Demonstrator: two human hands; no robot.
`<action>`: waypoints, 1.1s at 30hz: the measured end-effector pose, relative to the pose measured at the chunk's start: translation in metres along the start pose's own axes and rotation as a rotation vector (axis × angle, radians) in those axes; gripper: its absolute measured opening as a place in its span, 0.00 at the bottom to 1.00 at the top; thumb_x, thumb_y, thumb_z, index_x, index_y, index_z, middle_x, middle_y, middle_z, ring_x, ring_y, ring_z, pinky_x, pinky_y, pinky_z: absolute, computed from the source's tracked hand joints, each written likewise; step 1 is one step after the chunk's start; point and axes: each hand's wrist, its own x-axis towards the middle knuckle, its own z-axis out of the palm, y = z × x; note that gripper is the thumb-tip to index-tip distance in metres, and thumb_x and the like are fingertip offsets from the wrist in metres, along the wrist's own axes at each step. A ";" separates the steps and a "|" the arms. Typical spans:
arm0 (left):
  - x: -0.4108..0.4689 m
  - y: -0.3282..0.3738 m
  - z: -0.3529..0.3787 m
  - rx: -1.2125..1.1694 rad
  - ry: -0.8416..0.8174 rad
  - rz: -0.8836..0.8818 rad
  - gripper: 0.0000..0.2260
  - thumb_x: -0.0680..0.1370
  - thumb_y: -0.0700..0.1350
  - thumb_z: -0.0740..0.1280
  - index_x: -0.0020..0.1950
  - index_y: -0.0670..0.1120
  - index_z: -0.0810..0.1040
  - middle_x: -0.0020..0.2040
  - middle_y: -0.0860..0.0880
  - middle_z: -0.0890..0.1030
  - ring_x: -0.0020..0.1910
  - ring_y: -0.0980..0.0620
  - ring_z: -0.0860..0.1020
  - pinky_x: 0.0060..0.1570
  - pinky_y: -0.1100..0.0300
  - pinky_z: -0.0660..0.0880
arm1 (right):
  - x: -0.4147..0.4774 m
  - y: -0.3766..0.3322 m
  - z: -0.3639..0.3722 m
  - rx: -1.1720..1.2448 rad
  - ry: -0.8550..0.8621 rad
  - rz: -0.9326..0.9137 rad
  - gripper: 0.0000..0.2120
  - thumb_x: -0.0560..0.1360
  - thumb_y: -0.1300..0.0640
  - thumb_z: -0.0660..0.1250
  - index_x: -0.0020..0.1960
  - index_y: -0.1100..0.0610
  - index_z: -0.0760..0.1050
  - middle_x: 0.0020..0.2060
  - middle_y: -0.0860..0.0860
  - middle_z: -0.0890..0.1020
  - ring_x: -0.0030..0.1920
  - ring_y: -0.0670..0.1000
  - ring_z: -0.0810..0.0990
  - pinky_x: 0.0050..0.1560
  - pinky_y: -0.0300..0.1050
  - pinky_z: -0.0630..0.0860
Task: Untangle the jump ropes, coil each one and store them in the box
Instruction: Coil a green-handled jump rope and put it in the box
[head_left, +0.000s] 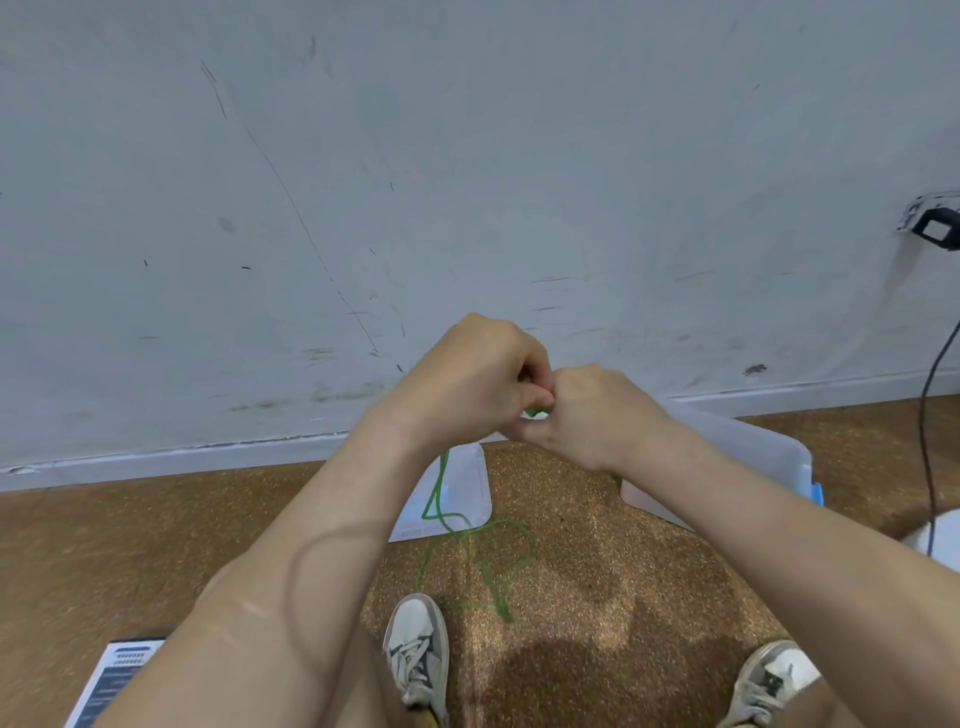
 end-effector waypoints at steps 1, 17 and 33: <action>0.000 0.001 0.001 -0.021 -0.015 -0.002 0.01 0.71 0.44 0.73 0.41 0.48 0.84 0.35 0.54 0.81 0.38 0.58 0.78 0.40 0.62 0.73 | -0.002 -0.001 0.000 0.020 -0.005 0.002 0.24 0.69 0.30 0.58 0.36 0.52 0.69 0.33 0.50 0.73 0.40 0.56 0.74 0.38 0.45 0.66; -0.001 -0.035 -0.011 -0.722 -0.288 -0.112 0.14 0.61 0.54 0.79 0.29 0.46 0.81 0.24 0.52 0.75 0.25 0.58 0.70 0.27 0.66 0.66 | -0.032 -0.026 -0.046 0.114 -0.194 -0.282 0.18 0.76 0.45 0.61 0.34 0.57 0.69 0.29 0.52 0.73 0.29 0.48 0.70 0.31 0.43 0.66; 0.013 -0.012 0.022 -0.950 -0.040 -0.236 0.14 0.83 0.44 0.58 0.40 0.42 0.75 0.25 0.51 0.62 0.24 0.55 0.57 0.24 0.64 0.55 | -0.018 0.001 -0.058 1.132 -0.051 0.159 0.20 0.80 0.43 0.57 0.40 0.57 0.73 0.26 0.48 0.63 0.24 0.47 0.56 0.23 0.37 0.53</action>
